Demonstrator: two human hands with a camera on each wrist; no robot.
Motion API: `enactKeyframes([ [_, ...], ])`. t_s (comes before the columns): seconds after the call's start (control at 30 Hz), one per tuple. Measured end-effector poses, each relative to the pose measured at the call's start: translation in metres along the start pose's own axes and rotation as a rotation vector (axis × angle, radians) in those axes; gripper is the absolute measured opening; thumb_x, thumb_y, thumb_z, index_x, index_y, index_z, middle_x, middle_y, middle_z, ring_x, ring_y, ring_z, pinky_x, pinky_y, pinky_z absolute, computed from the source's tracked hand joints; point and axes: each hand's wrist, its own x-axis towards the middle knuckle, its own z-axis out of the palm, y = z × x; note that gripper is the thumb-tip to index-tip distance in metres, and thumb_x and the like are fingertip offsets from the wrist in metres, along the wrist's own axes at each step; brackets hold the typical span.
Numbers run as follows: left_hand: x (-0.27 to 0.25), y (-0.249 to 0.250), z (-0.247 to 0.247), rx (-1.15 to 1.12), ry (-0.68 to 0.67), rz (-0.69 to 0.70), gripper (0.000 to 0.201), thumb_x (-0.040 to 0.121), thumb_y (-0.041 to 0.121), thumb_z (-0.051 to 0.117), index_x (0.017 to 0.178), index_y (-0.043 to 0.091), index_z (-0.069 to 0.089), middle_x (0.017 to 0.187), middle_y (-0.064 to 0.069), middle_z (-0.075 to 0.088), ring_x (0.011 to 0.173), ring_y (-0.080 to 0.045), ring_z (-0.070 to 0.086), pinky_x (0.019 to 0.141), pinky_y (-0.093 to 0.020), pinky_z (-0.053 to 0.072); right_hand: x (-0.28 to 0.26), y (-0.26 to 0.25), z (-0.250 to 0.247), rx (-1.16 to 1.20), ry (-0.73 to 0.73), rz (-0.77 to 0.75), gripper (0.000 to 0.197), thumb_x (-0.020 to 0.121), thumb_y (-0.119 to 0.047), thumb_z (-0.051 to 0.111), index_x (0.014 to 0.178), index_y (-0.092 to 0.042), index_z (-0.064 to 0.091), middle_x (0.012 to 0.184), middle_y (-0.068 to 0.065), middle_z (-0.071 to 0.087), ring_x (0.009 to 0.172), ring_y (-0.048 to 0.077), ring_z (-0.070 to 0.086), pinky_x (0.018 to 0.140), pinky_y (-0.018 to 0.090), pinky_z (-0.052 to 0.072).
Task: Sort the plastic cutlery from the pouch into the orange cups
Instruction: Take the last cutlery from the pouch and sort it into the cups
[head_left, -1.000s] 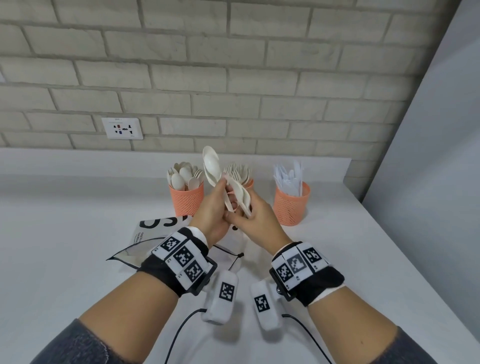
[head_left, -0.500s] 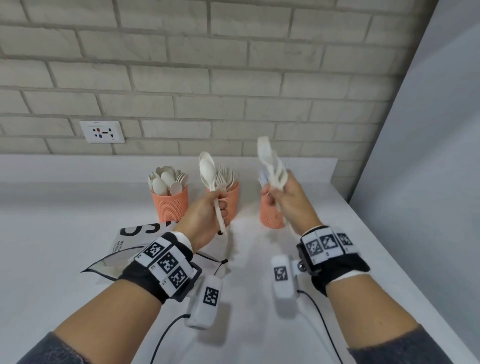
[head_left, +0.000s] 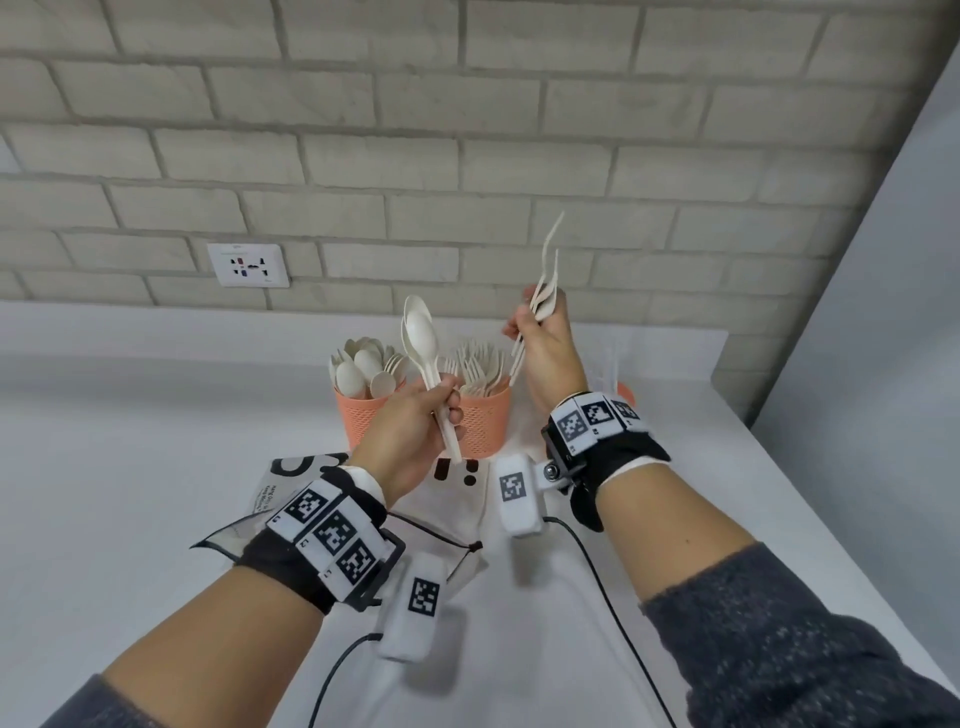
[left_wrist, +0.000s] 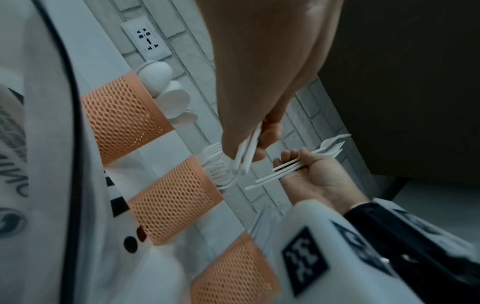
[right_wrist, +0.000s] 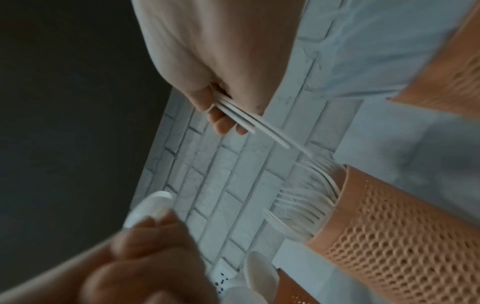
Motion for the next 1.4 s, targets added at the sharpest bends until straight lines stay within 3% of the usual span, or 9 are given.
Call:
enactKeyframes([
  [0.27, 0.005, 0.011, -0.023, 0.049, -0.008, 0.045, 0.019, 0.099, 0.011, 0.042, 0.082, 0.014, 0.051, 0.064, 0.001, 0.049, 0.056, -0.01, 0.047, 0.061, -0.027, 0.044, 0.019, 0.059, 0.019, -0.025, 0.065, 0.07, 0.013, 0.092, -0.007, 0.05, 0.103, -0.011, 0.044, 0.085, 0.003, 0.058, 0.079, 0.013, 0.06, 0.076, 0.025, 0.047],
  [0.47, 0.015, 0.011, -0.039, 0.019, 0.008, 0.007, 0.012, 0.098, 0.011, 0.043, 0.088, 0.012, 0.05, 0.065, 0.0, 0.05, 0.058, -0.012, 0.046, 0.061, -0.027, 0.043, 0.026, 0.069, 0.026, -0.095, 0.123, -0.062, 0.053, 0.084, -0.009, 0.063, 0.128, -0.025, 0.039, 0.093, -0.004, 0.053, 0.091, 0.015, 0.056, 0.084, 0.025, 0.048],
  [0.63, 0.016, 0.01, -0.043, 0.043, 0.004, -0.003, 0.008, 0.098, 0.011, 0.044, 0.09, 0.012, 0.048, 0.066, 0.0, 0.05, 0.057, -0.011, 0.047, 0.059, -0.025, 0.045, 0.029, 0.071, 0.029, -0.691, 0.02, -0.26, 0.035, 0.094, -0.015, 0.038, 0.122, -0.007, 0.058, 0.125, 0.013, 0.058, 0.124, 0.029, 0.046, 0.104, 0.032, 0.032],
  [0.8, 0.012, 0.021, -0.046, 0.107, -0.035, 0.005, 0.014, 0.099, 0.012, 0.042, 0.093, 0.012, 0.055, 0.068, 0.0, 0.05, 0.057, -0.01, 0.048, 0.061, -0.025, 0.042, 0.027, 0.052, 0.027, -1.123, -0.24, -0.066, 0.04, 0.1, -0.029, 0.031, 0.128, -0.013, 0.056, 0.156, 0.005, 0.02, 0.146, 0.026, 0.002, 0.117, 0.047, -0.001],
  [0.87, 0.01, 0.029, -0.05, 0.183, -0.065, 0.005, 0.015, 0.098, 0.01, 0.042, 0.096, 0.011, 0.057, 0.068, 0.0, 0.05, 0.058, -0.011, 0.047, 0.06, -0.025, 0.042, 0.021, 0.035, 0.036, -0.951, -0.175, -0.214, 0.04, 0.098, -0.027, 0.039, 0.134, -0.012, 0.048, 0.151, 0.011, 0.028, 0.143, 0.028, 0.016, 0.117, 0.051, 0.014],
  [0.97, 0.011, 0.045, -0.053, 0.414, -0.108, 0.034, 0.016, 0.098, 0.009, 0.044, 0.097, 0.011, 0.059, 0.069, 0.0, 0.049, 0.06, -0.011, 0.046, 0.06, -0.022, 0.042, 0.009, -0.006, 0.063, -0.382, -0.248, -0.196, 0.057, 0.091, -0.032, 0.055, 0.142, -0.025, 0.031, 0.129, 0.005, 0.046, 0.106, 0.014, 0.053, 0.088, 0.028, 0.048],
  [1.13, 0.018, 0.077, -0.058, 0.648, -0.252, 0.085, 0.012, 0.093, 0.012, 0.054, 0.099, 0.007, 0.063, 0.077, -0.004, 0.059, 0.07, -0.014, 0.057, 0.069, -0.022, 0.047, 0.015, -0.03, 0.095, -0.451, -0.263, -0.238, 0.043, 0.078, -0.017, 0.069, 0.116, -0.018, 0.049, 0.069, -0.008, 0.049, 0.063, 0.005, 0.051, 0.064, 0.02, 0.042],
  [1.23, 0.028, 0.096, -0.078, 0.805, -0.228, 0.112, 0.026, 0.091, 0.029, 0.057, 0.11, 0.013, 0.065, 0.102, -0.005, 0.066, 0.094, -0.018, 0.06, 0.082, -0.025, 0.043, 0.021, -0.023, 0.097, -0.403, -0.099, -0.309, 0.022, 0.077, -0.008, 0.067, 0.089, -0.018, 0.051, 0.067, -0.012, 0.047, 0.056, -0.001, 0.047, 0.055, 0.01, 0.036],
  [1.4, 0.066, 0.098, -0.122, 1.021, 0.121, 0.175, 0.033, 0.098, 0.025, 0.043, 0.128, 0.015, 0.053, 0.136, -0.009, 0.048, 0.12, -0.021, 0.047, 0.093, -0.025, 0.035, 0.025, -0.01, 0.103, -0.217, 0.148, -0.408, 0.032, 0.079, -0.016, 0.067, 0.076, -0.033, 0.04, 0.072, 0.005, 0.054, 0.059, 0.024, 0.055, 0.055, 0.033, 0.049],
])
